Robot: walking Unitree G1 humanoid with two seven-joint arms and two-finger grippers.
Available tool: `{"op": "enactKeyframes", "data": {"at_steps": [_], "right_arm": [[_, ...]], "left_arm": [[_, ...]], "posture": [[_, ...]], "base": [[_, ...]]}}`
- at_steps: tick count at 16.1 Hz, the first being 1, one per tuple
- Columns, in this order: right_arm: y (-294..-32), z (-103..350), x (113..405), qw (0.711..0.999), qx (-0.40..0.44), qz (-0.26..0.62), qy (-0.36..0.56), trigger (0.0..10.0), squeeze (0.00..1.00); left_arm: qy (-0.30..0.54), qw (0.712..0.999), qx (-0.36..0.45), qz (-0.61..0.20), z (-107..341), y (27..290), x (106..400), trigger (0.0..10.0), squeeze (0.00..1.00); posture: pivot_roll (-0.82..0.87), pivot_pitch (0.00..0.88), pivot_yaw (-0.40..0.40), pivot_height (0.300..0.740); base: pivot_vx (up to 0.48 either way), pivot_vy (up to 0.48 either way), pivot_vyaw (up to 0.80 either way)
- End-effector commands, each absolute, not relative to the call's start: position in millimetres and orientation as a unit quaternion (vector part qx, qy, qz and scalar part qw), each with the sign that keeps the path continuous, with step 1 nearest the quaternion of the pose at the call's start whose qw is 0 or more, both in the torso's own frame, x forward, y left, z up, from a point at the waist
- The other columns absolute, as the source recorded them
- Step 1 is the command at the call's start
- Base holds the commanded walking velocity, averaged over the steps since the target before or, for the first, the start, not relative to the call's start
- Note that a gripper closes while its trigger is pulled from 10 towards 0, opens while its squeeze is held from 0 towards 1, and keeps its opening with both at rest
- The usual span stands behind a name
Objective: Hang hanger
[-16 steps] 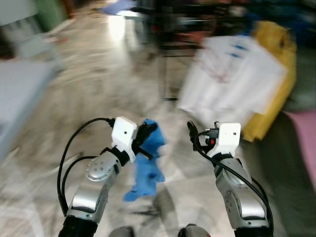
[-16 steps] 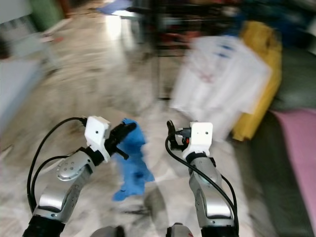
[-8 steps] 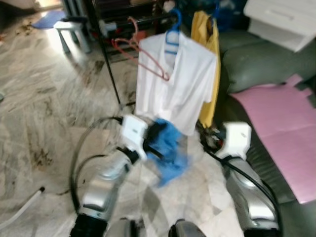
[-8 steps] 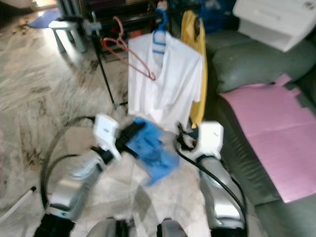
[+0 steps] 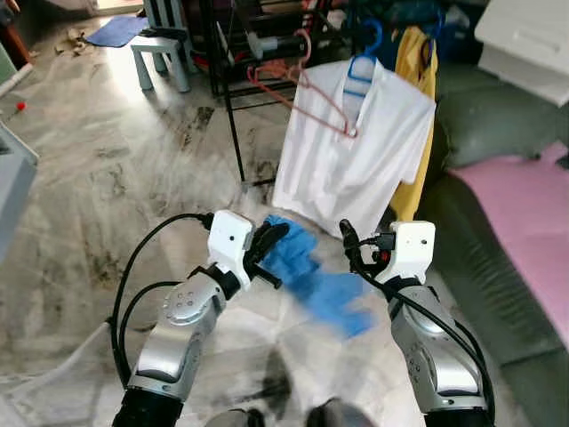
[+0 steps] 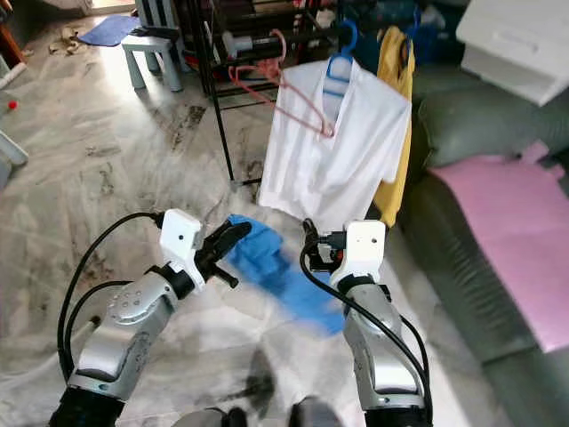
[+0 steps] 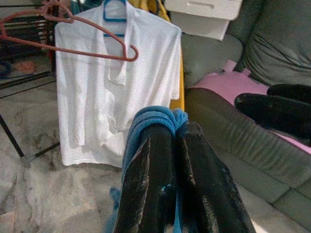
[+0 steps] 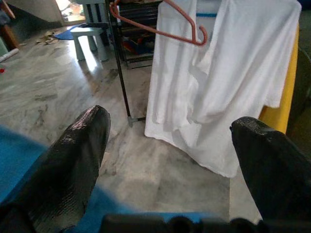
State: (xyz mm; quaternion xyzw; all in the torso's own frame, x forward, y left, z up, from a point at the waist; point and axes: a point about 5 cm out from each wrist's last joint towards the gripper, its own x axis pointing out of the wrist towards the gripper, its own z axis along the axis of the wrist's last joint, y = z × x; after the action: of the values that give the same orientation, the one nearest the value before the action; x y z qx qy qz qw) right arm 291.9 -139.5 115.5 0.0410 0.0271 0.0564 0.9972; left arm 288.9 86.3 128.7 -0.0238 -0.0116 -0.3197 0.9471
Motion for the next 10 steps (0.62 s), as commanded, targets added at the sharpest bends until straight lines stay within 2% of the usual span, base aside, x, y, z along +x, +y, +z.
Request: {"op": "enactKeyframes", "data": {"at_steps": [1,10], "right_arm": [[-142.6,115.7,290.3,0.997,0.043,0.051,0.026,10.0,0.00],[-143.5,115.2,291.8,0.998,0.040,0.044,0.026,10.0,0.00]], "left_arm": [[-0.017,0.945,-0.015,-0.326,131.2,83.1,286.9,10.0,0.00],[-0.028,0.930,0.038,-0.363,135.6,83.6,287.9,10.0,0.00]], "posture": [[-0.06,0.174,-0.002,0.740],[-0.06,0.174,0.003,0.740]], "base": [[0.000,0.289,0.00],[0.000,0.000,0.00]]}}
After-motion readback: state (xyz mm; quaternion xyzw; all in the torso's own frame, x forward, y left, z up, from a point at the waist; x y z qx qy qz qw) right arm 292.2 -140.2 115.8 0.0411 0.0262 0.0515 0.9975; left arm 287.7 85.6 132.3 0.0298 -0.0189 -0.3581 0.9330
